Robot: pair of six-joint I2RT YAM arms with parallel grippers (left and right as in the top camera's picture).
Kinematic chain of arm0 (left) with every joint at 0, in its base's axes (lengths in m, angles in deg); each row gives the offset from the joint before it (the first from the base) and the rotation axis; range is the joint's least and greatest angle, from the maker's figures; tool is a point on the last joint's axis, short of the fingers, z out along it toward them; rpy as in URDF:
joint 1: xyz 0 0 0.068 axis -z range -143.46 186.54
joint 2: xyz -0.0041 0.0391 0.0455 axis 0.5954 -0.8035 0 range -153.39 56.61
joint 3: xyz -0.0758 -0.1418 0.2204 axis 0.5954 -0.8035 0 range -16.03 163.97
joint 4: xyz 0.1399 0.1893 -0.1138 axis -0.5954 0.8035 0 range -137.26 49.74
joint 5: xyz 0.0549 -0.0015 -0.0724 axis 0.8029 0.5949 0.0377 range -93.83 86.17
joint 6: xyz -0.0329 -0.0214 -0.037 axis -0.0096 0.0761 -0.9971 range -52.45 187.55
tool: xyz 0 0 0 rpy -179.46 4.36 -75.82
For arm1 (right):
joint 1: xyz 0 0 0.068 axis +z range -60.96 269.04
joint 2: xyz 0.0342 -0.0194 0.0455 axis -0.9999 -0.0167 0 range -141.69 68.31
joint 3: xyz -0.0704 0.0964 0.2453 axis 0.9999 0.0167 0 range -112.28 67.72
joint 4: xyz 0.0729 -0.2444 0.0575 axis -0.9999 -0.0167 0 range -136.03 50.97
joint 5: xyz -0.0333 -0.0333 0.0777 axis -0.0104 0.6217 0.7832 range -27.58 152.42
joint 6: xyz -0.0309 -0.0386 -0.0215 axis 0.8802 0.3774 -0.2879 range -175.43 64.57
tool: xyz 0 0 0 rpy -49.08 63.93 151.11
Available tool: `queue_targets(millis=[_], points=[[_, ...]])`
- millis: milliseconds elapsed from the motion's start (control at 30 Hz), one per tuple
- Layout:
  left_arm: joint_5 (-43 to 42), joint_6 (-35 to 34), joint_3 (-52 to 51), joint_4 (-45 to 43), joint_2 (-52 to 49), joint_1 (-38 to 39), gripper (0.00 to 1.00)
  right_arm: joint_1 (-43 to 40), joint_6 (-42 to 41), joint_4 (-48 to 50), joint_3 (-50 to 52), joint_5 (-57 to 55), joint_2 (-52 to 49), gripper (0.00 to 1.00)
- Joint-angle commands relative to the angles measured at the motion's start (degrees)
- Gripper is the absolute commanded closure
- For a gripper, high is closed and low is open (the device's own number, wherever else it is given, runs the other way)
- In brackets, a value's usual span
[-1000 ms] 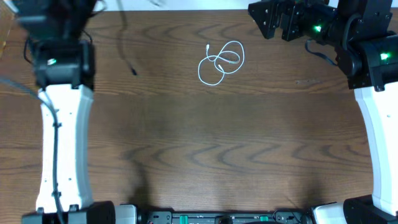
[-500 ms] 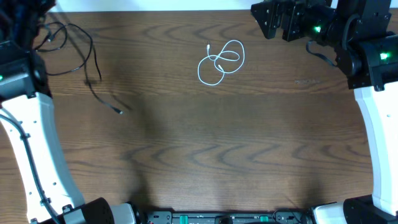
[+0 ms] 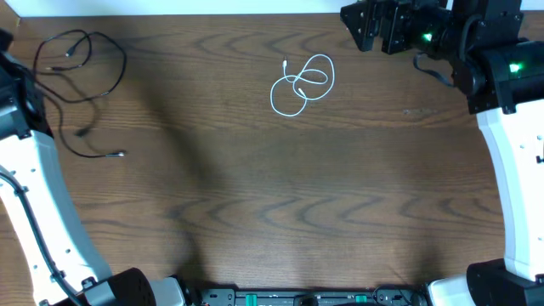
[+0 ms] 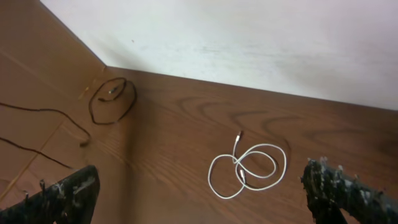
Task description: Untangle cables
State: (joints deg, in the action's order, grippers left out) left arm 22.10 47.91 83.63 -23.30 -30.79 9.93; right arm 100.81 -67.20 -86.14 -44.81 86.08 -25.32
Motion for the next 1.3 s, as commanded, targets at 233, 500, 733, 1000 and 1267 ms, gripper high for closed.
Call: queue_targets(millis=[233, 500, 733, 1000, 1267], points=[[6.67, -10.82, -0.98, 10.93, -3.93, -6.54, 0.93, 0.24, 0.02, -0.28, -0.17, -3.04, -1.70, 0.01], [6.69, -12.48, -0.98, 16.37, -8.31, -8.20, 0.93, 0.24, 0.02, -0.66, -0.17, -3.19, -2.01, 0.01], [6.64, -15.91, -1.01, 16.76, -14.47, -10.56, 0.93, 0.22, 0.02, -1.14, -0.17, -3.21, -2.01, 0.01], [6.67, -16.28, -1.01, 20.33, -21.62, -13.00, 0.92, 0.22, 0.02, -1.14, -0.17, -3.21, -2.01, 0.01], [5.75, -17.55, -1.01, 19.21, -30.73, -18.78, 0.92, 0.22, 0.04, -1.92, -0.17, -3.21, -2.01, 0.01]])
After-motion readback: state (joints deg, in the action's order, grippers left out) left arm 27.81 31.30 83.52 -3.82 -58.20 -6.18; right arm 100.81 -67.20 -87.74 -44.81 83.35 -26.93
